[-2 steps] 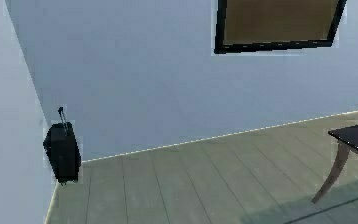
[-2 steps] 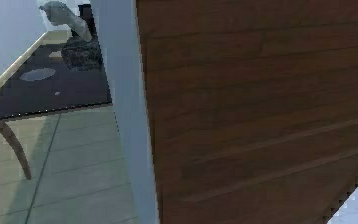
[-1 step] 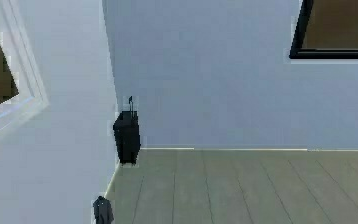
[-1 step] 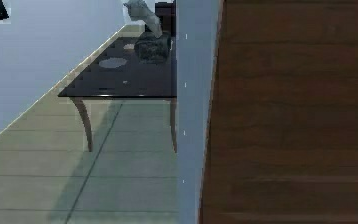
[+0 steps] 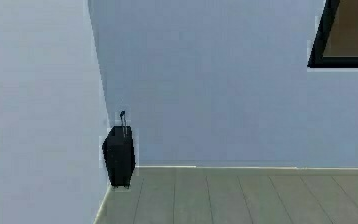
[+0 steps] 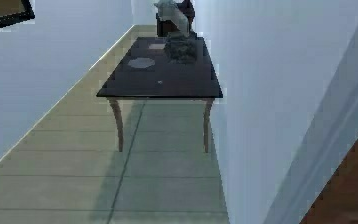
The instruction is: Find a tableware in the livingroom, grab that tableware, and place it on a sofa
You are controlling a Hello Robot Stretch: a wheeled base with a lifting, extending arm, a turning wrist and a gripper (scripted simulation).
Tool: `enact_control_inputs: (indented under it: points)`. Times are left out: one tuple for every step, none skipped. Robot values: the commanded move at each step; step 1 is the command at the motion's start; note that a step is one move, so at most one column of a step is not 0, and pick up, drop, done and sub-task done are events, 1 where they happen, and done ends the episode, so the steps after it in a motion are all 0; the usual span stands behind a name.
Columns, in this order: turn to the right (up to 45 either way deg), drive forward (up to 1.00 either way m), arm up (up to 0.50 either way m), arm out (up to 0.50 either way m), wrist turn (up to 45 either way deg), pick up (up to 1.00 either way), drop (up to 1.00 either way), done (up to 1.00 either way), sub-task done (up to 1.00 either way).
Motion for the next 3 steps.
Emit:
enact_control_inputs:
  points:
    - [45.0,0.0,0.0,0.0,0.0,0.0,0.0,0.0,0.0]
    - [6.0,0.0,0.0,0.0,0.0,0.0,0.0,0.0,0.0]
    - [0.0,1.0,0.0,0.0,0.0,0.0,0.0,0.0,0.0]
